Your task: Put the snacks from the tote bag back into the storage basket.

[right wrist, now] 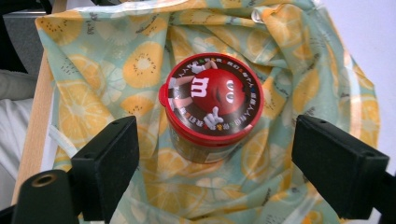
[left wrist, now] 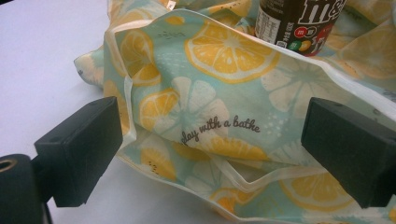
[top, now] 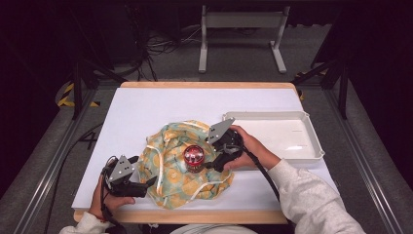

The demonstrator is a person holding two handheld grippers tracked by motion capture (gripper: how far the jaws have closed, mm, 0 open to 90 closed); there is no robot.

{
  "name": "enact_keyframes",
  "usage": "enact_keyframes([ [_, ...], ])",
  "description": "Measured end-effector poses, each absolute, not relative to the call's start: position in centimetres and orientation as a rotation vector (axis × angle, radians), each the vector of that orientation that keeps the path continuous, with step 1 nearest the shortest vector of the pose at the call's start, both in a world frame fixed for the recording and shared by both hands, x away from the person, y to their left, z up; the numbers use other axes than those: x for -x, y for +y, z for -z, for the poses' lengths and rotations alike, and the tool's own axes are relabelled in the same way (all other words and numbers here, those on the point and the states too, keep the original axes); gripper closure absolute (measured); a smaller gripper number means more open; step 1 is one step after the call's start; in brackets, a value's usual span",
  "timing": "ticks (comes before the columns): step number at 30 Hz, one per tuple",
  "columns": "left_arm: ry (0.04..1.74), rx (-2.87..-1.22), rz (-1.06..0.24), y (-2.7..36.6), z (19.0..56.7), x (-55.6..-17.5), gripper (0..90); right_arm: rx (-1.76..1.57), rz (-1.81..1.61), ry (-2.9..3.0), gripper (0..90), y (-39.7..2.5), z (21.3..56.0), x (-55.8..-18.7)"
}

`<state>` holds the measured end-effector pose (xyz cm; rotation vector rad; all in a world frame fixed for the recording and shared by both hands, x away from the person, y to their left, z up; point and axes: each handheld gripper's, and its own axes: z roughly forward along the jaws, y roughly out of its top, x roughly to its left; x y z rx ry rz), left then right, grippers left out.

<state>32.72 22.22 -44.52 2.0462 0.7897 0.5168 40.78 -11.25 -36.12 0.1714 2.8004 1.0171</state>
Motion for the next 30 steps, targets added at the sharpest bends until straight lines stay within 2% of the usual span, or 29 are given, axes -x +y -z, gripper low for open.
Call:
enact_keyframes([
  [30,0.789,-2.048,-0.519,22.4,44.6,-32.5,6.0,-0.225,-0.816,2.897,13.3,-6.5,37.7,-42.1],
])
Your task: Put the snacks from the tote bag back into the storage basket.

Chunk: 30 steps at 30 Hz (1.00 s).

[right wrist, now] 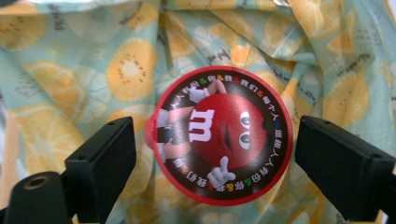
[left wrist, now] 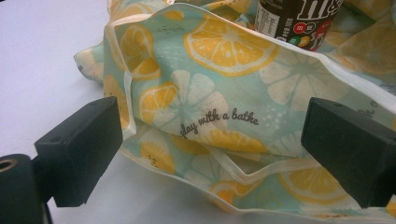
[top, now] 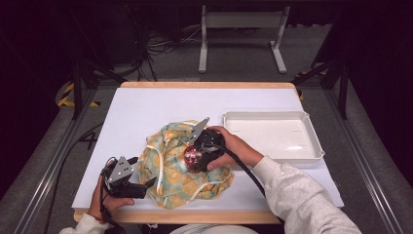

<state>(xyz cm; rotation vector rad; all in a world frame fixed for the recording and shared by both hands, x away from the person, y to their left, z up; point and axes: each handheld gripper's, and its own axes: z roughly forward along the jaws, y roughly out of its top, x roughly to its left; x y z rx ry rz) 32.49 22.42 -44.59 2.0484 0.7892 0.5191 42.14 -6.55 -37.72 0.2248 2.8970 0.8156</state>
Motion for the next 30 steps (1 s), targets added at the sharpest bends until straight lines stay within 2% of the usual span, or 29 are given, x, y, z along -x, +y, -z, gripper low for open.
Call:
enact_keyframes([
  [15,0.784,-2.052,-0.514,22.37,44.62,-32.43,6.0,-0.266,-0.785,2.901,18.3,-5.66,38.6,-42.32],
  [18,0.78,-2.054,-0.515,22.38,44.63,-32.44,6.0,-0.273,-0.775,2.903,22.3,-5.54,38.72,-42.26],
  [30,0.787,-2.054,-0.512,22.34,44.67,-32.42,6.0,-0.231,-0.746,2.892,22.9,-5.49,38.55,-41.89],
])
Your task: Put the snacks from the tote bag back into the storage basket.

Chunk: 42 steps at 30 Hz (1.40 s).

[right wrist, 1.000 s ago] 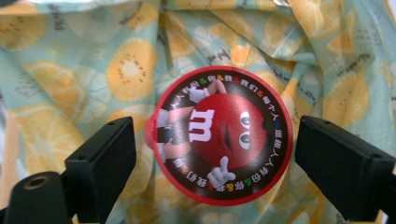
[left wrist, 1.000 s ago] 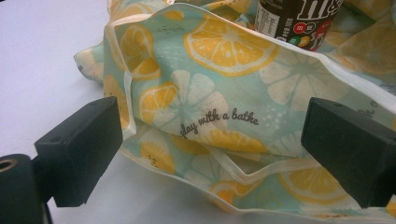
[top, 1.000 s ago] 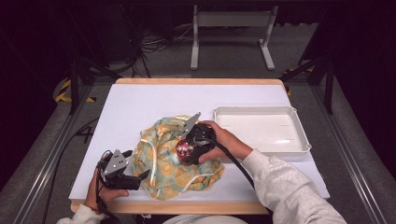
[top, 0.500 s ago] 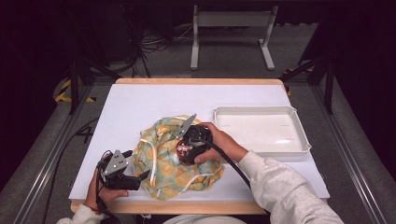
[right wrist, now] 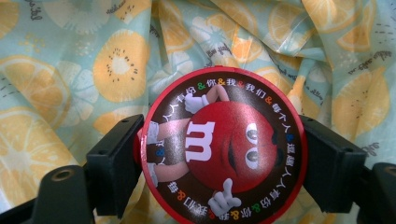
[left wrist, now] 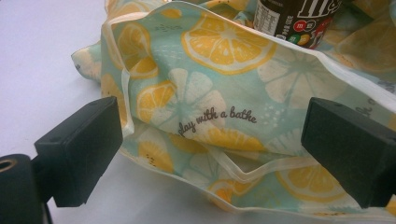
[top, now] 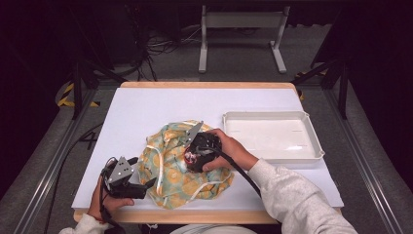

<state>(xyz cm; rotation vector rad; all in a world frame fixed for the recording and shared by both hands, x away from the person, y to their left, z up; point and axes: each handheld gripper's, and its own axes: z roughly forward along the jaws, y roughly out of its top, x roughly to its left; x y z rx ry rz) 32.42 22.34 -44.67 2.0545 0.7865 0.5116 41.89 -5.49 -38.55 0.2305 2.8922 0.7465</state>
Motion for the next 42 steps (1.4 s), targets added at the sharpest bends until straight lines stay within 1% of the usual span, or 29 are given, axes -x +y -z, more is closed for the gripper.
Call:
enact_keyframes([
  [28,0.786,-2.049,-0.517,22.4,44.6,-32.5,6.0,-0.221,-0.73,2.88,23.0,-5.7,38.1,-41.8],
  [42,0.785,-2.051,-0.517,22.4,44.7,-32.5,5.9,-0.127,-0.687,2.87,23.1,-6.0,37.1,-41.2],
])
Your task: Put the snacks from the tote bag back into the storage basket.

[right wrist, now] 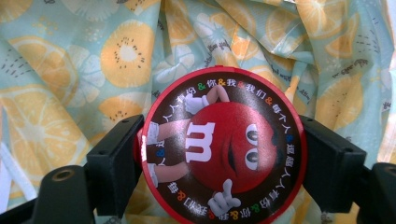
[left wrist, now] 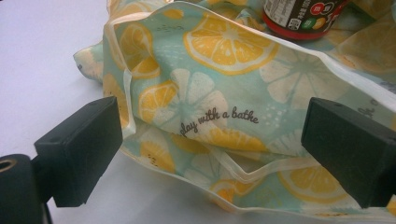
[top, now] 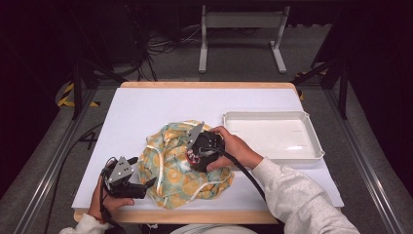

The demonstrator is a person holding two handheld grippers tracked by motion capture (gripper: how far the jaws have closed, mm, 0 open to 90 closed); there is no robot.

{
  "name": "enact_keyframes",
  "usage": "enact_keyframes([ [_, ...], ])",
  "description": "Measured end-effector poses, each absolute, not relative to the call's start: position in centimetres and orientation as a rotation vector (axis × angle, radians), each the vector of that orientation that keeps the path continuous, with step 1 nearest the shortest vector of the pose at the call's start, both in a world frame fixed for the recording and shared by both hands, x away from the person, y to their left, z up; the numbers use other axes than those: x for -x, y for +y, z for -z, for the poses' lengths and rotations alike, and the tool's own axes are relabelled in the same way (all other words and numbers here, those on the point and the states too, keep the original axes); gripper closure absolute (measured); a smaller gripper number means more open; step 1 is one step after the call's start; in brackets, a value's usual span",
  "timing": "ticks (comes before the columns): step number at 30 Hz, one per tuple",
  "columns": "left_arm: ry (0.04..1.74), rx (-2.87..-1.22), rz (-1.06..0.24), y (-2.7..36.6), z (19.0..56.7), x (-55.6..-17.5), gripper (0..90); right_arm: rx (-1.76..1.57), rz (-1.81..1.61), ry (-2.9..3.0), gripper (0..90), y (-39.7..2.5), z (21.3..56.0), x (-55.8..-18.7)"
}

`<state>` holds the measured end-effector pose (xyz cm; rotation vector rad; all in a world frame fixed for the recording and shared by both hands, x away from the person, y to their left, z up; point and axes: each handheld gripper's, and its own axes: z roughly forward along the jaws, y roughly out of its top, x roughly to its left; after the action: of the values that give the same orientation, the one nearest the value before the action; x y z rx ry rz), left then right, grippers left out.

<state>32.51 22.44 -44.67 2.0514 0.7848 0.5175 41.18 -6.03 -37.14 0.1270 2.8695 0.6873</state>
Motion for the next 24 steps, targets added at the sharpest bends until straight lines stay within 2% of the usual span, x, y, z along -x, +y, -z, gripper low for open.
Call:
enact_keyframes([
  [24,0.787,-2.054,-0.52,22.4,44.7,-32.5,6.0,-0.092,-0.729,2.846,23.0,-7.0,34.9,-40.9],
])
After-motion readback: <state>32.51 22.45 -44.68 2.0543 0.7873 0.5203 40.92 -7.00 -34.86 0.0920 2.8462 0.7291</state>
